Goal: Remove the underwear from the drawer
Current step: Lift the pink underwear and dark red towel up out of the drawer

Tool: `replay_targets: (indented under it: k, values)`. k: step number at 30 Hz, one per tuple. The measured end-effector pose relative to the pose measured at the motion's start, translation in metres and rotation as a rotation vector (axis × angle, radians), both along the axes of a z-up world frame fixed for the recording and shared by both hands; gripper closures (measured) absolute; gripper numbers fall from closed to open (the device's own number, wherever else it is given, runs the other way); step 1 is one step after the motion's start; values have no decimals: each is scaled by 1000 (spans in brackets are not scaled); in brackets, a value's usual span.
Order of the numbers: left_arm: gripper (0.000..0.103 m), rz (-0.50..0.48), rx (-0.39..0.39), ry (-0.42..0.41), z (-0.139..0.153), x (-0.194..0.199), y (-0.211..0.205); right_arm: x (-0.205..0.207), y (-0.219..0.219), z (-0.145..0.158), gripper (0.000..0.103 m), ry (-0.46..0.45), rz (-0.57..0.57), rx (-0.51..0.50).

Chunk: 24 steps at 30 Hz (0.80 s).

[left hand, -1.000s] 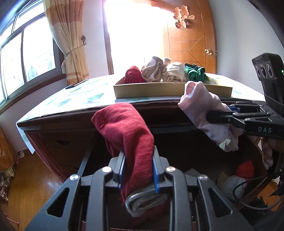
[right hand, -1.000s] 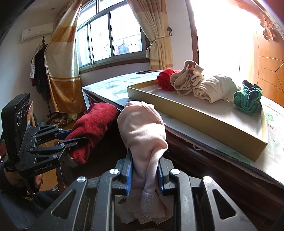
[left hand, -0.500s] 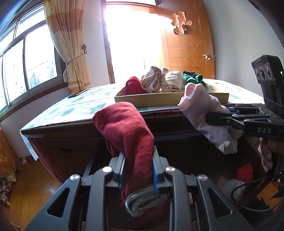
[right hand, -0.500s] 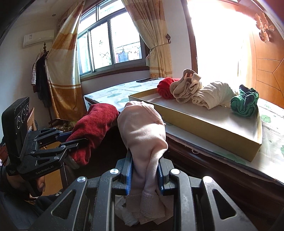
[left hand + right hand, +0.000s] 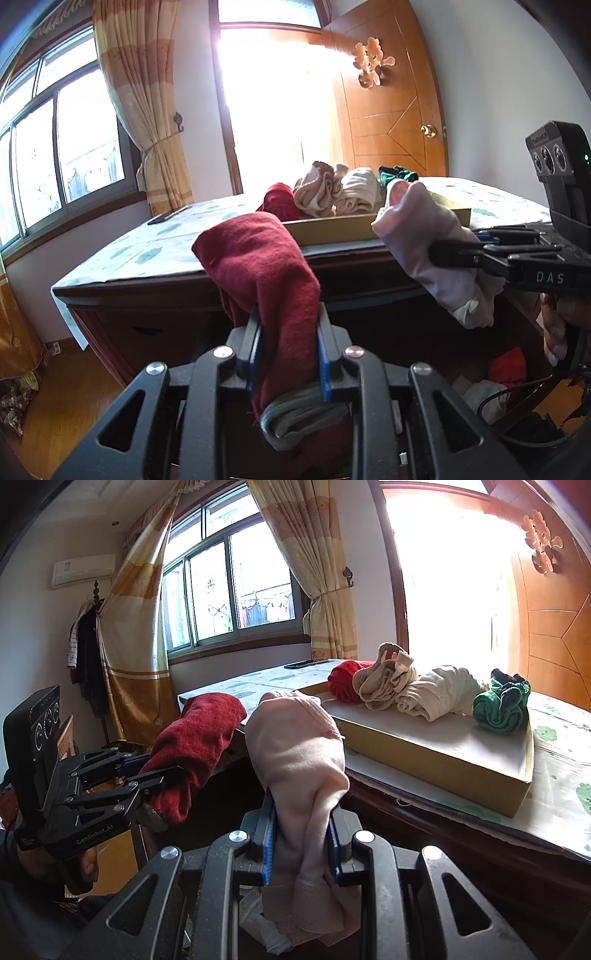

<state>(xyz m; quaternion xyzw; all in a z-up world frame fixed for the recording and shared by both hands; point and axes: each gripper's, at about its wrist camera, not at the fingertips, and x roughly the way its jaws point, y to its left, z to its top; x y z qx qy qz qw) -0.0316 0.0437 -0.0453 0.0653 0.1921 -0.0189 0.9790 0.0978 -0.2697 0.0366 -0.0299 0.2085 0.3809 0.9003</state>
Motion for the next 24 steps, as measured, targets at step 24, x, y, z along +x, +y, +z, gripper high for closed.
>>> replay_targets:
  k: [24]
  values:
    - [80, -3, 46, -136, 23, -21, -8, -24, -9, 19, 78, -89, -4, 76]
